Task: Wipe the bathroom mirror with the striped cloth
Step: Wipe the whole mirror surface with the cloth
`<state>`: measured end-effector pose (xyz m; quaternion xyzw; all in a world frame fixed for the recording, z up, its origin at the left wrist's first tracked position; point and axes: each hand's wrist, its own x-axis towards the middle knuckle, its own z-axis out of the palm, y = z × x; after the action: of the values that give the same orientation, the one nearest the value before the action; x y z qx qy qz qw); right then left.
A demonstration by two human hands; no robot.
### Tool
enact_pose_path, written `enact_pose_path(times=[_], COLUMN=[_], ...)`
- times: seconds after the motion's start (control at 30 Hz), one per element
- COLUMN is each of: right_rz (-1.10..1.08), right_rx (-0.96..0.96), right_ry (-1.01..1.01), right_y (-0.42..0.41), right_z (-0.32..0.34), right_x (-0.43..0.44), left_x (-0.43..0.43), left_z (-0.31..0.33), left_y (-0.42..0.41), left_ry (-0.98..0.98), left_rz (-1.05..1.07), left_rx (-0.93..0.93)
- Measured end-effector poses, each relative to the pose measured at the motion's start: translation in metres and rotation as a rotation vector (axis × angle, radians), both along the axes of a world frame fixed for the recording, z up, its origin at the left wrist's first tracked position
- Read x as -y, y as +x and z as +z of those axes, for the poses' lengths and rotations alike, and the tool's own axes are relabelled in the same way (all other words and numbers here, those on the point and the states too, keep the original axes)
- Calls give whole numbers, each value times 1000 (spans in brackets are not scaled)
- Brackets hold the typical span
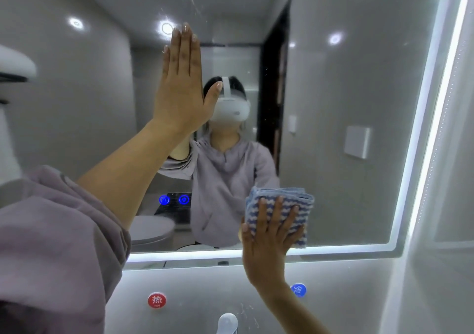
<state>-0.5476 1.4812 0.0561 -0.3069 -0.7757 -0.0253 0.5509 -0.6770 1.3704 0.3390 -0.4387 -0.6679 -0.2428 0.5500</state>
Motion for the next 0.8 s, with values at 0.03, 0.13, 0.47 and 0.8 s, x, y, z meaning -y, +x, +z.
enact_pose_path(times=[0.03, 0.13, 0.47, 0.8], right_rz=[4, 13, 58, 70], right_rx=[24, 101, 156, 105], right_ry=[17, 31, 77, 152], right_y=[-6, -24, -48, -10], right_z=[-1, -2, -6, -17], right_x=[7, 26, 60, 15], left_x=[0, 0, -2, -1], left_z=[0, 0, 0, 0], left_y=[0, 0, -3, -3], left_ry=[1, 1, 9, 12], left_rz=[-3, -10, -4, -1], left_rx=[-1, 0, -13, -21])
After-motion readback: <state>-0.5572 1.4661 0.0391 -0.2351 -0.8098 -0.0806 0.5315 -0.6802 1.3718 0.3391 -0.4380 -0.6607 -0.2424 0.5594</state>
